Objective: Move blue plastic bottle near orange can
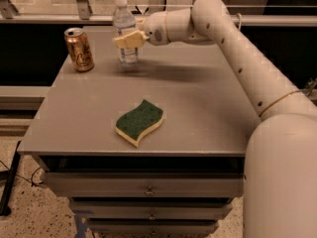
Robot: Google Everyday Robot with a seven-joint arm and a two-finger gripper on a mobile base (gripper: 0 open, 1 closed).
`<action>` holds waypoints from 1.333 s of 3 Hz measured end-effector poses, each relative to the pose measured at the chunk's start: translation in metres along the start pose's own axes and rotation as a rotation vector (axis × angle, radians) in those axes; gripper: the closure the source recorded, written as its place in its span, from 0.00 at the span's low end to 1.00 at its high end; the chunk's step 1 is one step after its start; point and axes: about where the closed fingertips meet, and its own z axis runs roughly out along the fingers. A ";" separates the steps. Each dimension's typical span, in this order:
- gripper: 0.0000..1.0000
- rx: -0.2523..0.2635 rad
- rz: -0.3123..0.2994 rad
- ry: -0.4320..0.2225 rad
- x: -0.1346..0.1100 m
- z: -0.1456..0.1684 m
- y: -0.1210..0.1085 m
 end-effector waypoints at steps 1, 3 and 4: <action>1.00 -0.034 -0.013 -0.016 -0.010 0.026 0.007; 1.00 -0.099 -0.003 -0.040 -0.016 0.058 0.027; 0.82 -0.130 0.019 -0.042 -0.012 0.066 0.036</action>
Offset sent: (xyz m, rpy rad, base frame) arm -0.0019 0.0662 0.0076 0.0389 -0.0132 0.0921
